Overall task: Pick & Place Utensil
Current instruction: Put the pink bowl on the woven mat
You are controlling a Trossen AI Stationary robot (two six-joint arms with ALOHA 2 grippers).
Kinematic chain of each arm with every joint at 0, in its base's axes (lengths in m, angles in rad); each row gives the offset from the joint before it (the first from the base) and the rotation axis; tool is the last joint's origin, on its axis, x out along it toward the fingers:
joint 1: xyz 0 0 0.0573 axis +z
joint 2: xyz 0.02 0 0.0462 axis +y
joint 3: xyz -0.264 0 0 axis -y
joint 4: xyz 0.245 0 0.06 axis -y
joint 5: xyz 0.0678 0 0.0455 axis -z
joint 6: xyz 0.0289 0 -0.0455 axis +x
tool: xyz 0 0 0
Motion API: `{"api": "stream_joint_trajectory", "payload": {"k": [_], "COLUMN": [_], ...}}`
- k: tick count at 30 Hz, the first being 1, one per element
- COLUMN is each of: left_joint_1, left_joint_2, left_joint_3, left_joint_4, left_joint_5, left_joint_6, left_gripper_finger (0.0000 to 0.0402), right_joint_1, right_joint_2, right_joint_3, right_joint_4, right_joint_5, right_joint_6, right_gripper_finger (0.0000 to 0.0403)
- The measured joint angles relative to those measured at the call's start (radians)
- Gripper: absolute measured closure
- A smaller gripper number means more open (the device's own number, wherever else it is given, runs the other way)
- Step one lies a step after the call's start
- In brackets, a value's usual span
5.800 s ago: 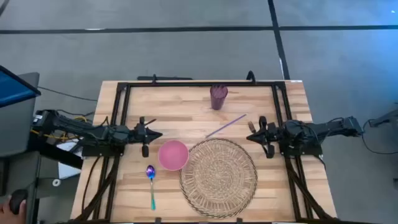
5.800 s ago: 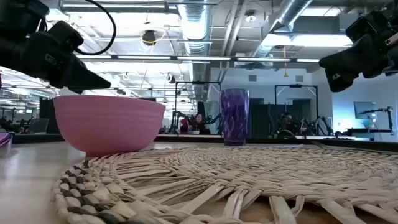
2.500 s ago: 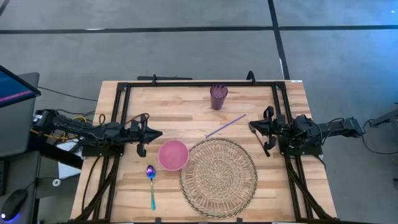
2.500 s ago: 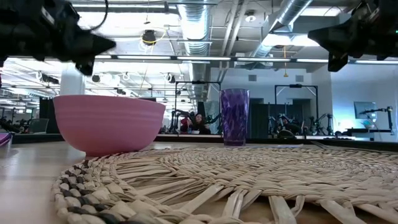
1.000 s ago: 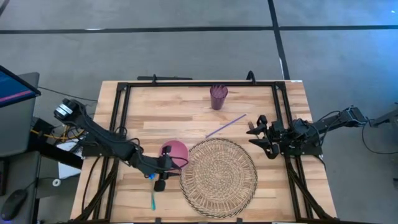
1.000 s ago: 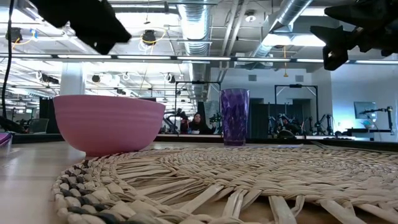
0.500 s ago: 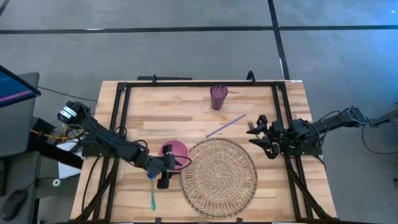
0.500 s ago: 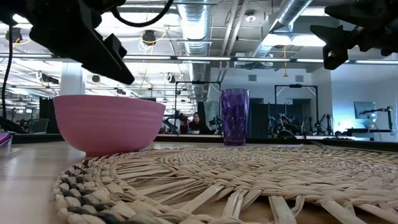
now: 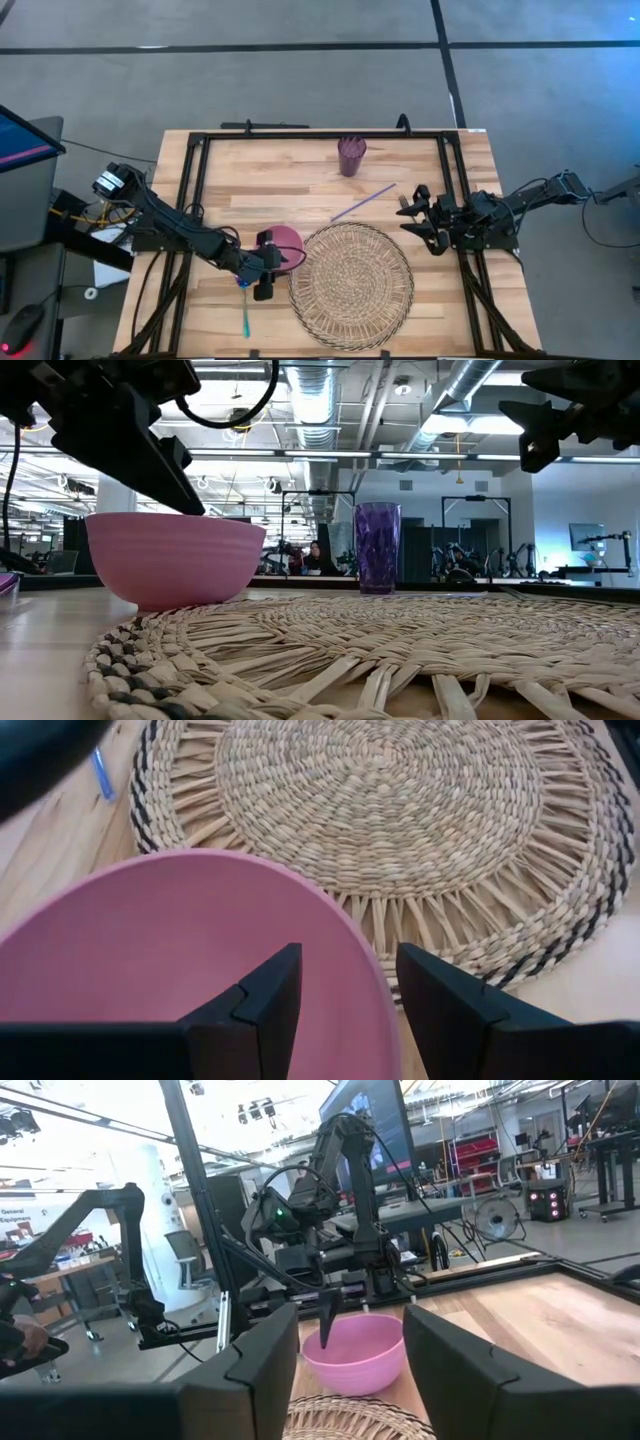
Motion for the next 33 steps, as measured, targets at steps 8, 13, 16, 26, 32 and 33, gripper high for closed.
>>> {"api": "stream_joint_trajectory", "payload": {"k": [8,13,16,26,32,33], "left_joint_1": [0.0,-0.011,-0.02,-0.026,-0.026,-0.026], "left_joint_2": [0.0,0.0,0.0,-0.001,-0.001,-0.001], "left_joint_3": [0.0,0.0,0.0,-0.056,-0.077,-0.077], "left_joint_4": [0.0,0.0,0.0,0.005,0.013,0.014], "left_joint_5": [0.005,0.013,0.012,0.002,-0.003,-0.003], "left_joint_6": [-0.053,-0.057,-0.057,-0.096,-0.098,-0.098], "left_gripper_finger": [0.0236,0.0236,0.0236,0.0236,0.0274,0.0288], "right_joint_1": [0.0,0.0,0.0,0.0,0.0,0.0], "right_joint_2": [0.0,0.0,0.0,0.0,0.0,0.0], "right_joint_3": [0.0,0.0,0.0,0.0,0.0,0.0], "right_joint_4": [-0.004,-0.004,-0.004,-0.004,-0.004,-0.004], "right_joint_5": [0.0,0.0,0.0,0.0,0.0,0.0], "right_joint_6": [0.0,0.0,0.0,0.0,0.0,0.0], "right_gripper_finger": [0.0232,0.0232,0.0234,0.0236,0.0239,0.0238]}}
